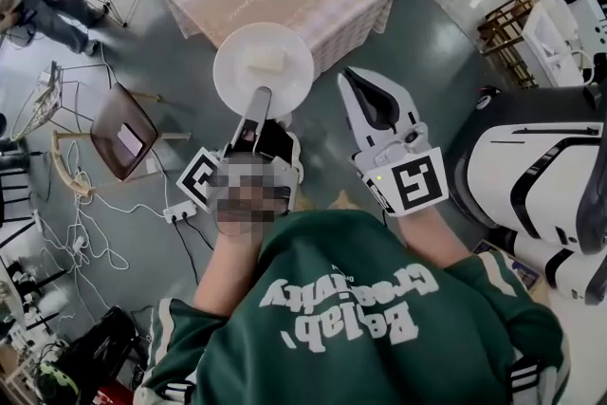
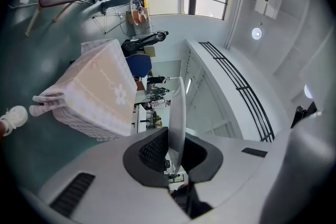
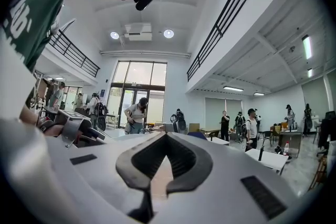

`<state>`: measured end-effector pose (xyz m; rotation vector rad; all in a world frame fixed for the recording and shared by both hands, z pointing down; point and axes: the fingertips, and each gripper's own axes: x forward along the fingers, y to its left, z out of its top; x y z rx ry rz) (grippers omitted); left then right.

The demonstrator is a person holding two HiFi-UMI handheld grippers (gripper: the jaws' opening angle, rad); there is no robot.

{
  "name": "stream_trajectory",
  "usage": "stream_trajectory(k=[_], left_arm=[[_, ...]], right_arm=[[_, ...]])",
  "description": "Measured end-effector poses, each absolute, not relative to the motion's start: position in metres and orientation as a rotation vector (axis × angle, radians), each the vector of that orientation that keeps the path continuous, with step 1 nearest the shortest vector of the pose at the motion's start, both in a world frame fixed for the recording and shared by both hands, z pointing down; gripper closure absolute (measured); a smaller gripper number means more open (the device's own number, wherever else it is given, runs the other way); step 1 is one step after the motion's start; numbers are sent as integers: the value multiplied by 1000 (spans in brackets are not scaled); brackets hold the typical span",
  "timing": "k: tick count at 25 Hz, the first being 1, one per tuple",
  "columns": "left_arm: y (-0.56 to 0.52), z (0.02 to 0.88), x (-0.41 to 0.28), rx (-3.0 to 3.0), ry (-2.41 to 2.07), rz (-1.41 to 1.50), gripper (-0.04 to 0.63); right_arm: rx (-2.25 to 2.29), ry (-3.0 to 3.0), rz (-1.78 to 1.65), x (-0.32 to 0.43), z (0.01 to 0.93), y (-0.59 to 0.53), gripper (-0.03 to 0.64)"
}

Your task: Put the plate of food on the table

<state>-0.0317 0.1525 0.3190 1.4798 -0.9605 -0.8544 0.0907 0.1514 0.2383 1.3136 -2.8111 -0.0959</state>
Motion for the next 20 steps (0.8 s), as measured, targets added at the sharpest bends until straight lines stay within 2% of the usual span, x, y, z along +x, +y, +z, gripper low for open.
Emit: stream_trajectory(k=[20], left_arm=[[39,316,-80,1469,-917,-824,565]], right_arm=[[1381,-2787,-71,40,233,39,601]])
